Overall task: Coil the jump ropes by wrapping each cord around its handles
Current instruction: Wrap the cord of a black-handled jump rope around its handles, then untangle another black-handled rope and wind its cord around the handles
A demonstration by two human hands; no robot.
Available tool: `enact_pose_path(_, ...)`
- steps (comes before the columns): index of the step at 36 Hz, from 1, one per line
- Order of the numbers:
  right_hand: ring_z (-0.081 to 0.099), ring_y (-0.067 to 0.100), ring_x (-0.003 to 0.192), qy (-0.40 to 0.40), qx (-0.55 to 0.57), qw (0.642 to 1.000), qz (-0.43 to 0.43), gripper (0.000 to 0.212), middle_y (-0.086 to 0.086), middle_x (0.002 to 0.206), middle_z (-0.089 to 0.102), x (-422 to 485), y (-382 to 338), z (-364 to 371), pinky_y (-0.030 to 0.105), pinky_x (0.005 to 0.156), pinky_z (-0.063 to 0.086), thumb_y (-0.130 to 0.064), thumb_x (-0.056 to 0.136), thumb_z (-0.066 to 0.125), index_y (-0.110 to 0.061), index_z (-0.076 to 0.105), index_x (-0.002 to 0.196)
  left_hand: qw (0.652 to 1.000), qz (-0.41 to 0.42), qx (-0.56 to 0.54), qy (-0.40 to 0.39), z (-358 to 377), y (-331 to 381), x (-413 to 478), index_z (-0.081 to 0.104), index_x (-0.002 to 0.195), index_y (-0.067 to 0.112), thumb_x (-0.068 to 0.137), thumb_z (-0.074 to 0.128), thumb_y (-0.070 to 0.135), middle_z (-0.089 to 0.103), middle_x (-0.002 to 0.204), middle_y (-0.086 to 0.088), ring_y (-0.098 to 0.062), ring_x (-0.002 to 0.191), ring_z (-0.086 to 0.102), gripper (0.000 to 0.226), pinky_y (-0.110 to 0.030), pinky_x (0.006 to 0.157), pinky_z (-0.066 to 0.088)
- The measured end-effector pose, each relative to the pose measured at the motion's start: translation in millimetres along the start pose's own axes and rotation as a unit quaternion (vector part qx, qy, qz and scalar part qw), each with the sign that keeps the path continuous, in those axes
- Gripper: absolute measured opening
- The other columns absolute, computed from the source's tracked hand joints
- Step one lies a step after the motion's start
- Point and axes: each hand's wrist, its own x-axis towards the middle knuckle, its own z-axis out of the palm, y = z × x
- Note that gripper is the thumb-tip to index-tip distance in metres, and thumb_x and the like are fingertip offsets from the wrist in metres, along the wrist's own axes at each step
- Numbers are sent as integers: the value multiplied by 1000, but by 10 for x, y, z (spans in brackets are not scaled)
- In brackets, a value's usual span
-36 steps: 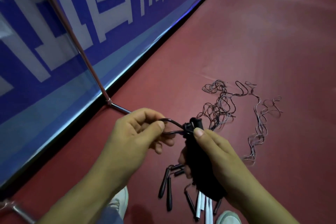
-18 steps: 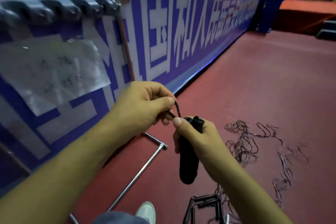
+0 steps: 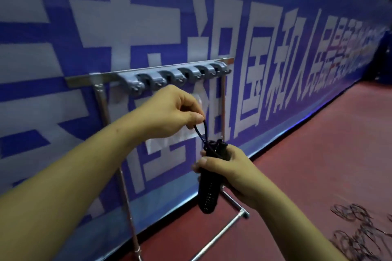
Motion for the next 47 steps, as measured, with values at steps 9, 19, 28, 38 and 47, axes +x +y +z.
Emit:
enact_pose_path(9, 70, 35, 106, 14, 2, 998, -57, 21, 15, 109, 74, 970, -273, 859, 52, 92, 56, -31, 94, 73, -17, 70, 109, 976, -83, 79, 185, -880, -601, -43, 79, 86, 27, 91, 75, 20, 73, 70, 9, -1, 65, 69, 9, -17, 61, 51)
enact_pose_path(19, 71, 32, 98, 55, -27, 996, -68, 31, 8, 99, 75, 1581, -266, 1210, 60, 94, 54, -63, 91, 56, -33, 67, 92, 966, -116, 83, 217, -1148, -1073, 270, 80, 87, 22, 91, 75, 17, 73, 71, 10, -2, 66, 69, 8, -18, 61, 53)
enact_pose_path(28, 67, 32, 105, 85, -18, 996, -1, 22, 12, 108, 72, 1875, -148, 1226, 51, 93, 54, -45, 101, 55, -25, 63, 103, 971, -130, 92, 178, -1091, -1331, 536, 80, 91, 17, 92, 74, 16, 73, 75, 7, -2, 62, 69, 6, -9, 51, 47)
enact_pose_path(38, 66, 24, 91, 80, -33, 996, 8, 17, 14, 108, 71, 1993, -40, 1189, 41, 79, 53, -39, 101, 56, -24, 65, 103, 962, -127, 128, 207, -1089, -1463, 653, 81, 92, 16, 92, 74, 24, 74, 81, 4, -5, 75, 68, 10, -15, 63, 51)
enact_pose_path(47, 61, 15, 105, 58, -95, 993, 29, 51, 0, 129, 61, 1991, -17, 1085, 35, 84, 51, -35, 93, 68, -21, 49, 138, 966, -83, 40, 241, -1024, -1311, 530, 76, 80, 17, 96, 68, 31, 70, 66, -3, -10, 57, 65, 23, -26, 59, 58)
